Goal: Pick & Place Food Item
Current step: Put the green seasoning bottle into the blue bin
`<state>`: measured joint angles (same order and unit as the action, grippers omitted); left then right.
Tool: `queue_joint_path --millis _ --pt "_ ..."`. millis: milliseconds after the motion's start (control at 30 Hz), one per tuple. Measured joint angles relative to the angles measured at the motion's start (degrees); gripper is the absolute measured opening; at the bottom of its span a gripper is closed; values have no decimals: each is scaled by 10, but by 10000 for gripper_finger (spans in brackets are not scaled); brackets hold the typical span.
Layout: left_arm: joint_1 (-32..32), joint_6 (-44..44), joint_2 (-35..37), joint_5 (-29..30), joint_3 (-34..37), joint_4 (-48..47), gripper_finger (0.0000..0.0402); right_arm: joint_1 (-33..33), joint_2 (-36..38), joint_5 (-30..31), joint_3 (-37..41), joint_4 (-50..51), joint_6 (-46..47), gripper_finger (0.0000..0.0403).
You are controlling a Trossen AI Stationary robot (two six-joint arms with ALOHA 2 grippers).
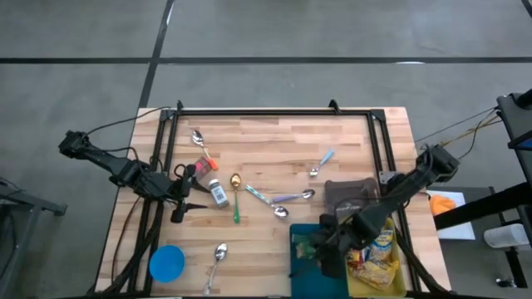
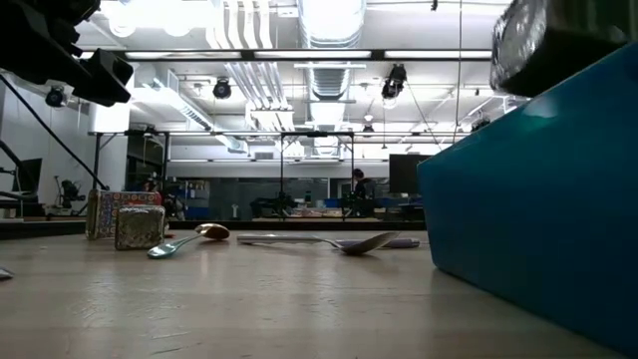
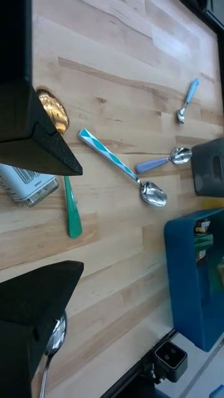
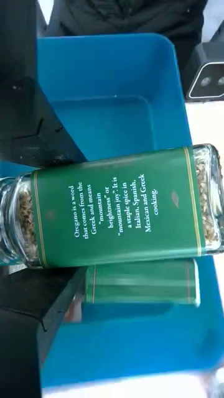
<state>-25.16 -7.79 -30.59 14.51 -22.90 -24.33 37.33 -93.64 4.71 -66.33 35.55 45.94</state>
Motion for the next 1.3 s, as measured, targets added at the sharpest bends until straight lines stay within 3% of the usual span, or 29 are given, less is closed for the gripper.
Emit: queue_joint_path --millis 767,1300 --pt "0 0 0 0 0 0 241 7 -205 -21 -121 88 36 216" --pt "0 0 0 0 0 0 241 3 -205 -15 -129 77 38 219"
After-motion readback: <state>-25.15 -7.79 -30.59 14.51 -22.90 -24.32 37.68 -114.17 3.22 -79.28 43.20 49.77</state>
